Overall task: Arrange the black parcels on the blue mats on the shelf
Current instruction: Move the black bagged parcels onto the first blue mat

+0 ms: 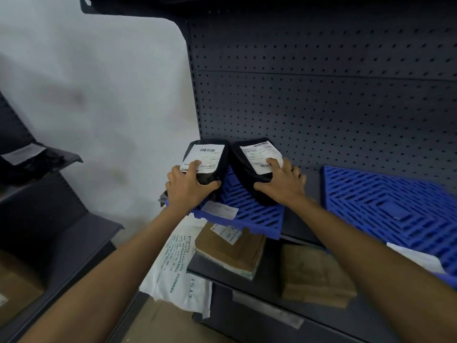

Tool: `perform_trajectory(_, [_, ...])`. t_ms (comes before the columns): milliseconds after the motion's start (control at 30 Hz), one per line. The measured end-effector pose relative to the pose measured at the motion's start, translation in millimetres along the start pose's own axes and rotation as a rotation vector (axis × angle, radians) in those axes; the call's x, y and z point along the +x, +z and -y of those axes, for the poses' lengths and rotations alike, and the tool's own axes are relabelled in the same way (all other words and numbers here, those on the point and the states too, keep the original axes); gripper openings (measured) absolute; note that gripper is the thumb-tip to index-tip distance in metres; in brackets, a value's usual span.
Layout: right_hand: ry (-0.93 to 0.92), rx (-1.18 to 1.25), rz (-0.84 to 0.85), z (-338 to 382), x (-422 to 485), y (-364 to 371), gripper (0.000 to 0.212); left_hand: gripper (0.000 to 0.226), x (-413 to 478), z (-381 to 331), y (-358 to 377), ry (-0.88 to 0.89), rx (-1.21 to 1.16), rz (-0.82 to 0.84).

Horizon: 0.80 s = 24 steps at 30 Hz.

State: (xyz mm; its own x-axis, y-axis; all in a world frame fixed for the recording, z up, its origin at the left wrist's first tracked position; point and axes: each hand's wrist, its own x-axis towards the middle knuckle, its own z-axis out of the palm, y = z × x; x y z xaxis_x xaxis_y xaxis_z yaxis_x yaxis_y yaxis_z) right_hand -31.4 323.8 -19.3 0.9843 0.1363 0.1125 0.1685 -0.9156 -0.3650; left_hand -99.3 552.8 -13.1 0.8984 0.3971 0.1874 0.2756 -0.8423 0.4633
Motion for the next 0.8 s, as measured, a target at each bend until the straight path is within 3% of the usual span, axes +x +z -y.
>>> perform_trajectory(167, [-0.037,-0.203,-0.015,3.5,-24.5,-12.8,0.086,0.089,3.8,2.9,-3.5,0.112,0.021,0.099])
perform_trajectory(367, [-0.089,-0.264,-0.035,-19.1,-66.9,-39.5,0.071,0.071,1.8,-22.5,-16.2,0.372,0.195,0.135])
perform_trajectory(600, [0.043,-0.387,-0.094,-91.7,-136.6,-94.0,0.043,0.044,-41.9,-127.7,-8.9,0.823,0.199,0.078])
perform_trajectory(800, [0.271,-0.421,-0.227,-183.1,-232.6,-151.2,0.033,0.040,-118.1,-238.7,34.5,1.050,0.086,0.128])
